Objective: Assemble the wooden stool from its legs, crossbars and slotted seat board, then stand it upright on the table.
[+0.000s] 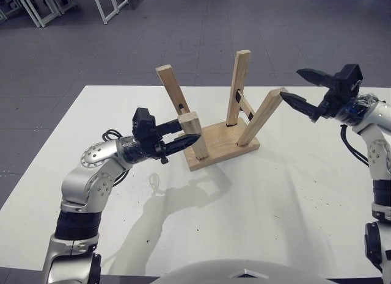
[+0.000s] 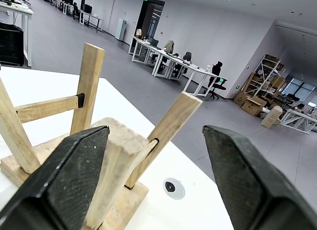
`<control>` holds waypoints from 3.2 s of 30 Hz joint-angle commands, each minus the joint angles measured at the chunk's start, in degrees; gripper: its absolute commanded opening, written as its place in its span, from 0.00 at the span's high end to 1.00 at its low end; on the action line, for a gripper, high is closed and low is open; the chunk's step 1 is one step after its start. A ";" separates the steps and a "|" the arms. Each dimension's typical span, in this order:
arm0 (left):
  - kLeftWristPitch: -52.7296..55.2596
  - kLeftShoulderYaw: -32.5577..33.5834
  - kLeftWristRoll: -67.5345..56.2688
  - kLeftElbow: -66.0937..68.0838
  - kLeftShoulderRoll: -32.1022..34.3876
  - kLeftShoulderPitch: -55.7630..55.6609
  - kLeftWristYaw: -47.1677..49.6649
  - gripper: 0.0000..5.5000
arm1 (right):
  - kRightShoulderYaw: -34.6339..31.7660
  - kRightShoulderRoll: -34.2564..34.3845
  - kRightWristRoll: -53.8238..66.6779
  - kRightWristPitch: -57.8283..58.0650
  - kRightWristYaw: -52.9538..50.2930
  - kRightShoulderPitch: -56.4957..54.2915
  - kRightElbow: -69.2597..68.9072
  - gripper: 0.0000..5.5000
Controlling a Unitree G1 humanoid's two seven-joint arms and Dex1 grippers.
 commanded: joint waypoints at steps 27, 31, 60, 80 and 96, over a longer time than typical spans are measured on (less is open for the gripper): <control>7.94 -2.40 -0.29 11.00 13.28 -4.91 -27.26 0.77 | 6.62 -6.88 14.50 20.91 26.27 0.33 -9.15 0.43; 7.81 -2.62 -0.13 10.77 13.21 -4.03 -27.42 0.77 | 8.61 -5.62 14.39 22.49 26.99 -0.81 -6.97 0.59; 35.27 9.83 -4.22 73.34 -2.59 -37.48 -11.30 0.60 | 4.09 4.59 6.76 47.57 22.90 -33.70 68.96 0.43; 7.80 12.04 5.96 6.33 8.02 14.90 -21.49 0.52 | 1.56 -14.26 3.53 40.95 33.67 3.58 15.43 0.18; -7.50 -2.54 17.38 6.72 6.67 12.88 -19.52 0.31 | 8.51 -13.90 0.87 24.44 27.89 20.31 -12.91 0.01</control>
